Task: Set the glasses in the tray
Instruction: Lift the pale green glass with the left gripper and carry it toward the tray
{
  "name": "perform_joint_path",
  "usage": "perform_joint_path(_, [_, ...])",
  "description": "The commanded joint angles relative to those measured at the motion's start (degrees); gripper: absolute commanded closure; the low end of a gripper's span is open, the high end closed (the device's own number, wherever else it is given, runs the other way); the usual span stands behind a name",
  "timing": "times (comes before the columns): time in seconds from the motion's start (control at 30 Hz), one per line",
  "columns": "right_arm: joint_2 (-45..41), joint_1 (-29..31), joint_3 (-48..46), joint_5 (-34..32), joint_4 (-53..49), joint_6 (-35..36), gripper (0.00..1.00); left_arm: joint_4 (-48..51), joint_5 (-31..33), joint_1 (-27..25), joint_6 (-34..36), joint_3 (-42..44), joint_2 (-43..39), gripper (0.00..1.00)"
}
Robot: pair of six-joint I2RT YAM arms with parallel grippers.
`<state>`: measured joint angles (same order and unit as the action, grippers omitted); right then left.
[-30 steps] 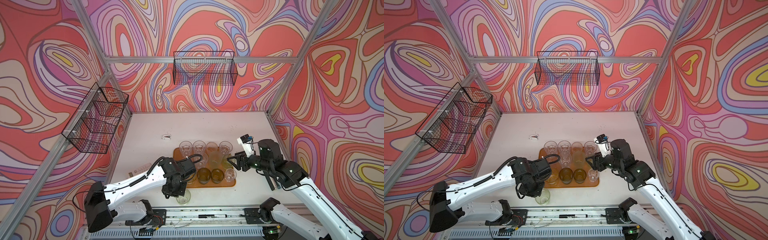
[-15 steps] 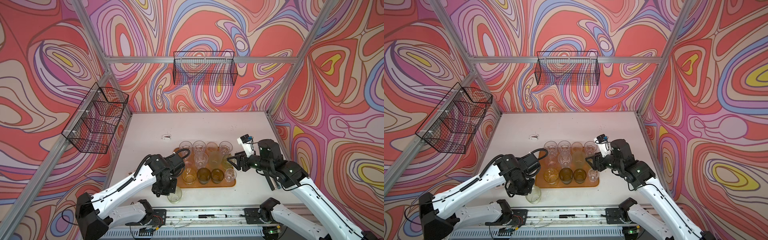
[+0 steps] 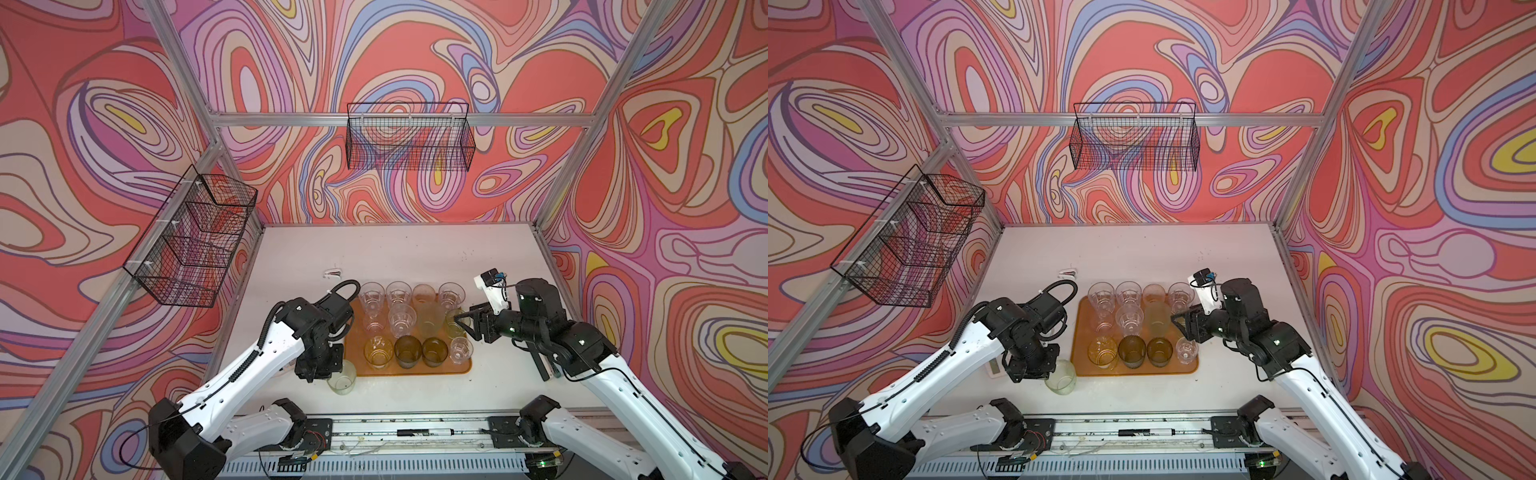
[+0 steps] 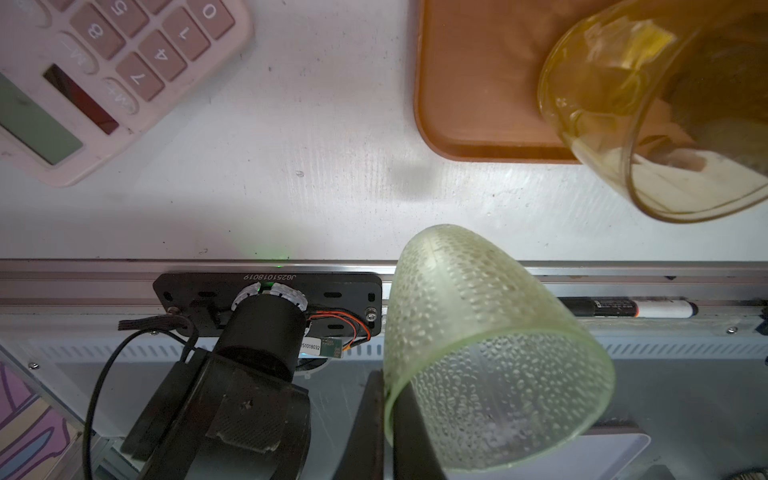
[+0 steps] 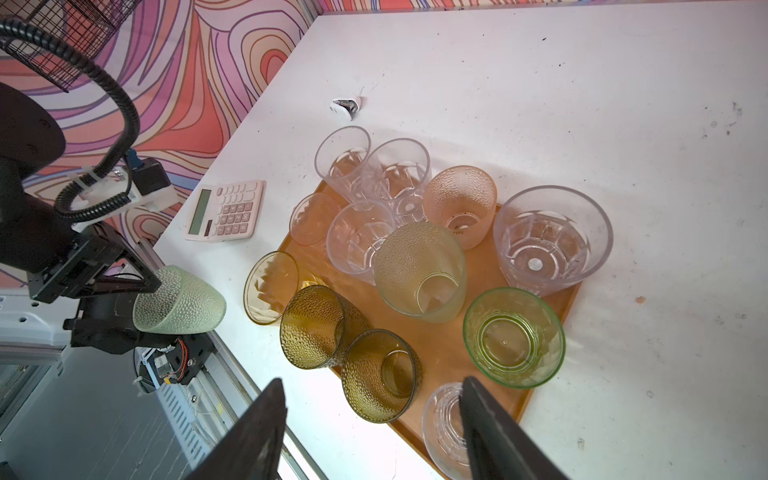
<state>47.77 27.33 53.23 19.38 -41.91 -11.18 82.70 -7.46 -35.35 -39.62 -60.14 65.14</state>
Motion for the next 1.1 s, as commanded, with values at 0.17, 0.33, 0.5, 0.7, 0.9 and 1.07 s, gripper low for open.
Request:
perform_joint_path(0.17, [-0.5,-0.1,-0.9,0.5,0.6,0.5,0.31,-0.3,0.2,4.0,3.4,-2.3,2.5,1.0])
perform_joint_path(0.33, [-0.5,-0.1,-0.9,0.5,0.7,0.5,0.31,-1.0,0.3,6.7,5.4,-4.2,3.8,1.0])
perform_joint_path(0.5, [-0.5,-0.1,-0.9,0.4,0.7,0.5,0.31,-2.6,-0.3,9.9,7.6,-5.6,5.7,1.0])
perform_joint_path(0.7, [-0.6,-0.1,-0.9,0.3,0.7,0.5,0.31,-4.7,-1.1,11.1,9.2,-7.2,8.5,1.0])
perform_joint_path(0.9, [-0.4,-0.1,-0.9,0.3,0.6,0.5,0.31,-6.7,-1.7,13.0,10.8,-8.2,10.5,1.0])
perform_joint_path(1.07, [-0.3,-0.1,-0.9,0.3,0.8,0.5,0.31,-7.7,-1.6,14.5,12.1,-9.4,12.0,1.0])
